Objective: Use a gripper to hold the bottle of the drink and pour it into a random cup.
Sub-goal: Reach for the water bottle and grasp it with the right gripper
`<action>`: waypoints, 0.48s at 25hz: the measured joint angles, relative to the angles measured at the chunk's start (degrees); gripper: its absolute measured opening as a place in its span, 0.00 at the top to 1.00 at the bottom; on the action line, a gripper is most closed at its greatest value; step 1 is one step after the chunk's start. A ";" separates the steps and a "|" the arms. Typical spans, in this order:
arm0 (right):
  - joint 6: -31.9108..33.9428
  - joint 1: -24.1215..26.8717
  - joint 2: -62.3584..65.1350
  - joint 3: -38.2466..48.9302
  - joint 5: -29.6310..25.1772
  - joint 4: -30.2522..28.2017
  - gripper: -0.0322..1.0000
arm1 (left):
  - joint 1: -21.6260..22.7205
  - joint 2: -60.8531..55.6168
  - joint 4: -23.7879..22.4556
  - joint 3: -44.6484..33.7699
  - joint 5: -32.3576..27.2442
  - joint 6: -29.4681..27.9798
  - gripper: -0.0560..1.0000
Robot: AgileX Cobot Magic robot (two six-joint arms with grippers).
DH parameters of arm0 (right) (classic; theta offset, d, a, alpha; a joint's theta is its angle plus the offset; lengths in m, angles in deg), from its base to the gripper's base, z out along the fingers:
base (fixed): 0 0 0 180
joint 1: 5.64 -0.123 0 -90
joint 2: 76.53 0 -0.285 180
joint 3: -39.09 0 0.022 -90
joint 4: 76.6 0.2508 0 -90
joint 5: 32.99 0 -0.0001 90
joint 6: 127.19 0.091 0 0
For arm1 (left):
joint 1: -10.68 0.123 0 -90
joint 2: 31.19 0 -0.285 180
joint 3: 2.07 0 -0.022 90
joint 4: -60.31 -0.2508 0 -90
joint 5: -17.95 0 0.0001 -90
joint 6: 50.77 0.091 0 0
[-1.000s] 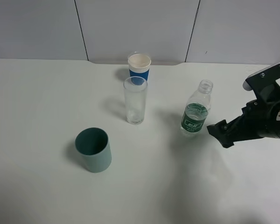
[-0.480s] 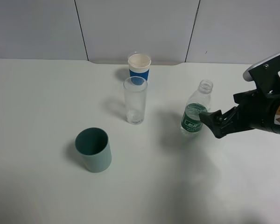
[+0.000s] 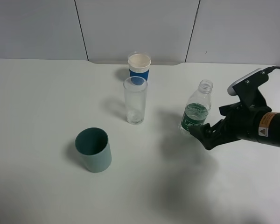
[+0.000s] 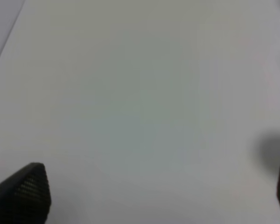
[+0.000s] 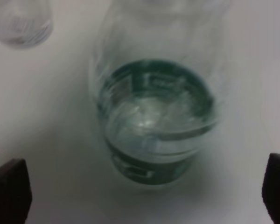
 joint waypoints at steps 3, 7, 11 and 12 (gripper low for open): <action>0.00 0.00 -5.37 0.22 5.53 0.00 0.01 | 0.00 0.00 0.00 0.00 0.00 0.00 0.02; -0.33 0.00 -11.24 0.17 10.36 1.95 0.03 | 0.00 0.00 0.00 0.00 0.00 0.00 0.02; -2.67 0.00 -15.62 0.12 12.59 4.50 0.04 | 0.00 0.00 0.00 0.00 0.00 0.00 0.02; -3.21 0.00 -16.36 0.12 13.17 4.86 0.04 | 0.00 0.00 0.00 0.00 0.00 0.00 0.02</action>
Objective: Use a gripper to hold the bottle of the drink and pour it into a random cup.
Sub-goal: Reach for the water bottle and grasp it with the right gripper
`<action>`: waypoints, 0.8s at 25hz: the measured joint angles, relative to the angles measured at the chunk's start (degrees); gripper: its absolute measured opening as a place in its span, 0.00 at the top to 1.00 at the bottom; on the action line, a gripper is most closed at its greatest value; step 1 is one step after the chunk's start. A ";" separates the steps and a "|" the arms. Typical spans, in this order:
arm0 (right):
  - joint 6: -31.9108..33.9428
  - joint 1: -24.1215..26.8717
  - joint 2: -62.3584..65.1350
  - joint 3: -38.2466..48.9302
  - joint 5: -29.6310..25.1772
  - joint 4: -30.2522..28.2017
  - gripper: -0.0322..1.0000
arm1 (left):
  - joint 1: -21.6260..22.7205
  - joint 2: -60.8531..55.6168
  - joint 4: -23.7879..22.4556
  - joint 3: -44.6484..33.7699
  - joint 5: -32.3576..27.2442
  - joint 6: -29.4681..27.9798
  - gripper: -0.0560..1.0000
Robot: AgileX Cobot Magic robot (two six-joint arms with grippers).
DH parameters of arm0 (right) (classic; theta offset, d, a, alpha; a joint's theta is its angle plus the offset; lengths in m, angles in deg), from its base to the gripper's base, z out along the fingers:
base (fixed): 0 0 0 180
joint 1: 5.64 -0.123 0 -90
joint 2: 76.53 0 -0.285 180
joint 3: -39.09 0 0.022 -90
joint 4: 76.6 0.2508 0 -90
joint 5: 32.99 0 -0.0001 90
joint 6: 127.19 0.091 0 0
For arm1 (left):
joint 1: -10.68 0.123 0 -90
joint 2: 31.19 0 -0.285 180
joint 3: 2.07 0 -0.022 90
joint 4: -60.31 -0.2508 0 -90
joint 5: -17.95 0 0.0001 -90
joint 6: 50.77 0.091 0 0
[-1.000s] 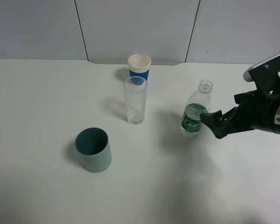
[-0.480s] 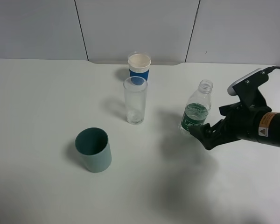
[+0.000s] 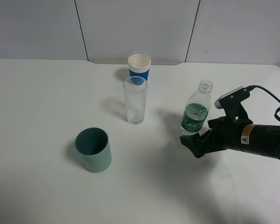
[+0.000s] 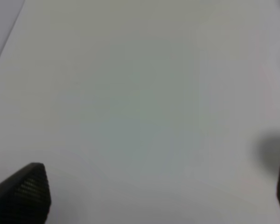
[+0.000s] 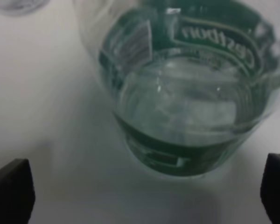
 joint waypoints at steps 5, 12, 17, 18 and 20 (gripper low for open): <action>-3.56 0.00 -2.21 0.00 2.68 2.21 0.04 | 0.00 0.00 0.00 0.00 0.00 0.00 0.02; -8.98 0.00 -2.21 0.00 4.12 4.14 0.04 | 0.00 0.00 0.00 0.00 0.00 0.00 0.02; -11.71 0.00 -2.21 0.00 7.36 5.11 0.02 | 0.00 0.00 0.00 0.00 0.00 0.00 0.02; -12.07 0.00 -2.21 0.00 8.26 5.26 0.01 | 0.00 0.00 0.00 0.00 0.00 0.00 0.02; -13.29 0.00 -2.21 0.00 9.73 5.38 0.01 | 0.00 0.00 0.00 0.00 0.00 0.00 0.02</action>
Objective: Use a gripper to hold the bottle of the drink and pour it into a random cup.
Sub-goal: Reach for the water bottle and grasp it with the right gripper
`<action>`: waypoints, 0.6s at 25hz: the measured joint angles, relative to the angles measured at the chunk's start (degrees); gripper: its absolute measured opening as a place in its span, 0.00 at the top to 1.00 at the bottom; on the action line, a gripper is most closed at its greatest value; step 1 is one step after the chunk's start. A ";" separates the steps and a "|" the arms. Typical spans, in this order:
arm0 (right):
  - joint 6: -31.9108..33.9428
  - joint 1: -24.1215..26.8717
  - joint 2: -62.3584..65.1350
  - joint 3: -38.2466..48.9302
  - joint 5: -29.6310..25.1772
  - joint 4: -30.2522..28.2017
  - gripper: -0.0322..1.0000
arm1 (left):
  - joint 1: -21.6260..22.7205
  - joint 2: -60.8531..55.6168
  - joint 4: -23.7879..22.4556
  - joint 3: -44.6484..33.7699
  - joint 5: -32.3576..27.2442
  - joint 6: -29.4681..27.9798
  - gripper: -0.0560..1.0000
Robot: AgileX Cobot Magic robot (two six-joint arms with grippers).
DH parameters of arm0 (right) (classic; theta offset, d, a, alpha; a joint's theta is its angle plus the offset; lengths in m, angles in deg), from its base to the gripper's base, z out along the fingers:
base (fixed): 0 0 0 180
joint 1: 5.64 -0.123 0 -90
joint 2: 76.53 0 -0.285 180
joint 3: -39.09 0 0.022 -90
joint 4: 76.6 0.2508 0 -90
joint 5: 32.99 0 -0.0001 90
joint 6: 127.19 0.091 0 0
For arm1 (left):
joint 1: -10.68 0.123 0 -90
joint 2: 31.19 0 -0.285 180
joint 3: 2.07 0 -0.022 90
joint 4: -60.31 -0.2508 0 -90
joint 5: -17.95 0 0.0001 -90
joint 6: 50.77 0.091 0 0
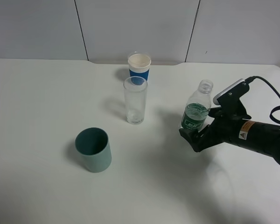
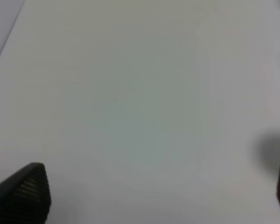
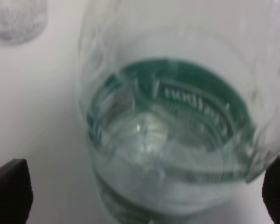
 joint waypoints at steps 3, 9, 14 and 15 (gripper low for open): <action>-1.19 0.00 0.00 0.00 2.58 0.12 0.01 | 0.00 0.00 0.00 0.00 0.00 0.00 0.02; -4.75 0.00 0.00 0.00 6.41 0.12 0.01 | 0.00 0.00 0.00 0.00 0.00 0.00 0.02; -5.86 0.00 0.00 0.00 7.60 0.07 0.01 | 0.00 0.00 0.00 0.00 0.00 0.00 0.02; -6.03 0.00 0.00 0.00 7.93 0.07 0.01 | 0.00 0.00 0.00 0.00 0.00 0.00 0.02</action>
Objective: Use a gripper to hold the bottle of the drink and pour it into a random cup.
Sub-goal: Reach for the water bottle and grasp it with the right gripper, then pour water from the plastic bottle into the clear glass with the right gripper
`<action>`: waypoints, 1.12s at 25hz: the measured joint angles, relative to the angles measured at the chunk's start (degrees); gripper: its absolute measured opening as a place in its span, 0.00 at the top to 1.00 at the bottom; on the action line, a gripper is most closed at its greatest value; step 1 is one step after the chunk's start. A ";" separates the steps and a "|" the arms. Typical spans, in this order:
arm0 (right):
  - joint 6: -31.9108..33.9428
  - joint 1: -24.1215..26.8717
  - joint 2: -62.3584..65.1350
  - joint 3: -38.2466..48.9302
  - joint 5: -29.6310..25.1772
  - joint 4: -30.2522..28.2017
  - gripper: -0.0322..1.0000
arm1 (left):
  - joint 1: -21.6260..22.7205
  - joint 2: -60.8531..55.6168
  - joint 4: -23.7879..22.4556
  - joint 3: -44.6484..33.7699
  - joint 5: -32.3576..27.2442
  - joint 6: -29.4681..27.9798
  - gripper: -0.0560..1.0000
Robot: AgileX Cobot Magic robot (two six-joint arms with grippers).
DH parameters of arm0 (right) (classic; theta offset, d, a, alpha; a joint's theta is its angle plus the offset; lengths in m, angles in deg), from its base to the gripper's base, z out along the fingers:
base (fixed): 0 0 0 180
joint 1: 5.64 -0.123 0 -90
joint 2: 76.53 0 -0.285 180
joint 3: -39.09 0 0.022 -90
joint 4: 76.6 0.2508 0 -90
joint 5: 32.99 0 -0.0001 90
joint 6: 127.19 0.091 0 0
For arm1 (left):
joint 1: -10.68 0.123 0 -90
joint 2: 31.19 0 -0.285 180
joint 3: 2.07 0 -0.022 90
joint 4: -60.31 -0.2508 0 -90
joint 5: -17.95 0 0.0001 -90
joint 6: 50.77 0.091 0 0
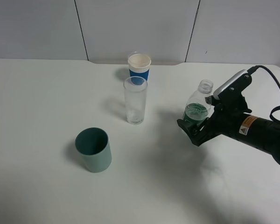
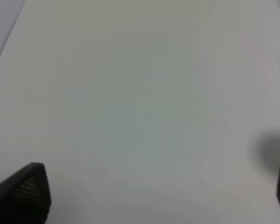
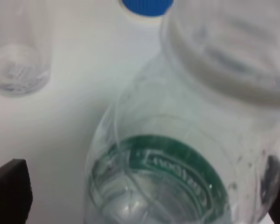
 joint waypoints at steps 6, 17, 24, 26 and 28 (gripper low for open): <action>-0.12 0.00 0.00 0.00 0.05 0.00 0.10 | 0.00 0.00 0.06 0.00 0.00 0.00 0.02; 0.96 0.00 0.00 0.00 -0.16 -0.05 0.42 | 0.00 0.00 0.01 0.00 0.00 0.00 0.02; 2.02 0.00 0.00 0.00 -0.24 -0.16 0.42 | 0.00 0.00 0.01 0.00 0.00 0.00 0.02; 3.24 0.00 0.00 0.00 -0.38 -0.62 0.42 | 0.00 0.00 0.01 0.00 0.00 0.00 0.02; 3.97 0.00 0.00 0.00 -0.57 -1.01 0.42 | 0.00 0.00 0.01 0.00 0.00 0.00 0.02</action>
